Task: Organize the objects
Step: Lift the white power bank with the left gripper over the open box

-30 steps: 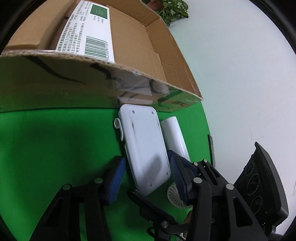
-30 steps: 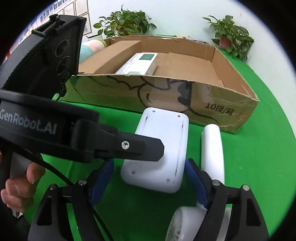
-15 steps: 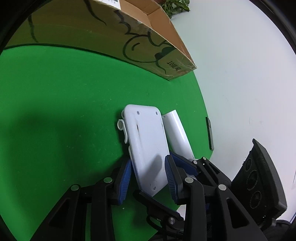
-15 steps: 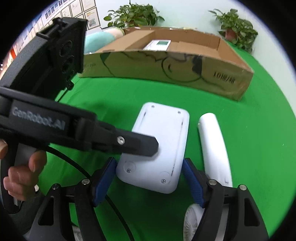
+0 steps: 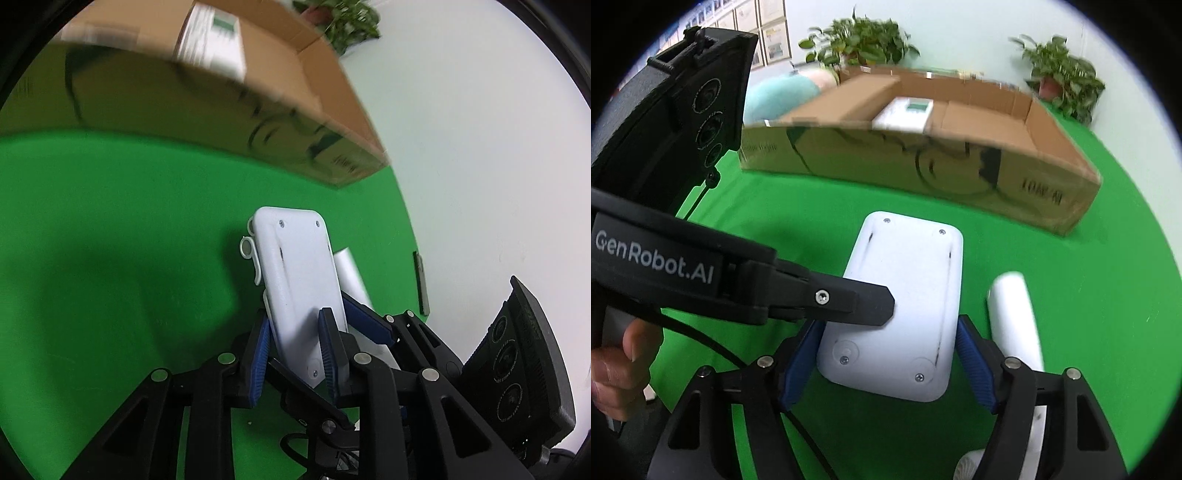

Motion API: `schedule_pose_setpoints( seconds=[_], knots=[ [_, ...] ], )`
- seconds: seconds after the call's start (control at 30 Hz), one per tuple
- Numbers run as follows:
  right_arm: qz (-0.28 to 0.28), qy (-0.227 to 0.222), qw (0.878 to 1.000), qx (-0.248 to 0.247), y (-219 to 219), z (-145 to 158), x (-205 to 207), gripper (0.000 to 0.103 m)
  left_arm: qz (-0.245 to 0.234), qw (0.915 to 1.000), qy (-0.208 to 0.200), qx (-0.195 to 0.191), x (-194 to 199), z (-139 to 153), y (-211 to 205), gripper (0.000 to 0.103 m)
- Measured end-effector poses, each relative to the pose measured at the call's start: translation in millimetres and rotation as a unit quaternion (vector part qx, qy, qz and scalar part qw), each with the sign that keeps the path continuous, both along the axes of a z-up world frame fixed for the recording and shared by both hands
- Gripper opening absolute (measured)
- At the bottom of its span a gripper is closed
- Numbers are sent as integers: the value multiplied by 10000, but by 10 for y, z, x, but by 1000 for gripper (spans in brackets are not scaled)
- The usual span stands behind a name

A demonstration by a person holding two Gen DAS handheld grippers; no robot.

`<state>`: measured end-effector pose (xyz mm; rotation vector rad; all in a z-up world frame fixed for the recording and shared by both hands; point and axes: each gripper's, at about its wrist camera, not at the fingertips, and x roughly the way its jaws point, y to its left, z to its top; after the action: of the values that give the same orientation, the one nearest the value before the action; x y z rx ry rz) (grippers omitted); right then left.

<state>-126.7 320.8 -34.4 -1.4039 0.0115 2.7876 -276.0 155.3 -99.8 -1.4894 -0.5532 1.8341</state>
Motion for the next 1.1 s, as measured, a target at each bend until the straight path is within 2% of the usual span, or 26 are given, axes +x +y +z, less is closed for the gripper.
schedule_pose_setpoints(
  seconds=[0.3,0.33,0.43,0.5,0.57,0.6,0.63,0.77,0.97,1.1],
  knots=[
    [-155,1010,9946,170,-41,755,-75,70,-5,9943,1066,0,-146,892,287,23],
    [-170,1088,9938,177,-26,838,-84,70,-21,9933,1153,1,-127,988,-69,23],
    [-231,1338,9905,218,41,1100,-111,70,-86,9898,1422,-13,-175,1283,4,23],
    [-247,1518,9877,275,75,1277,-113,70,-128,9868,1616,-12,30,1495,-220,23],
    [-246,1641,9857,307,123,1458,-166,70,-133,9840,1779,3,216,1703,-205,23],
    [-235,1669,9852,326,143,1527,-195,70,-108,9829,1837,29,156,1812,-178,23],
    [-214,1690,9848,354,175,1620,-244,70,-99,9824,1865,44,244,1917,-301,23],
    [-67,1750,9837,401,296,1896,-479,70,13,9805,1962,61,-50,2306,-283,23],
    [-93,1564,9876,105,623,2034,-971,70,165,9839,1776,-131,-594,2468,-117,23],
    [-124,1301,9914,-64,760,1929,-1190,70,184,9881,1509,-227,-916,2249,-56,23]
  ],
)
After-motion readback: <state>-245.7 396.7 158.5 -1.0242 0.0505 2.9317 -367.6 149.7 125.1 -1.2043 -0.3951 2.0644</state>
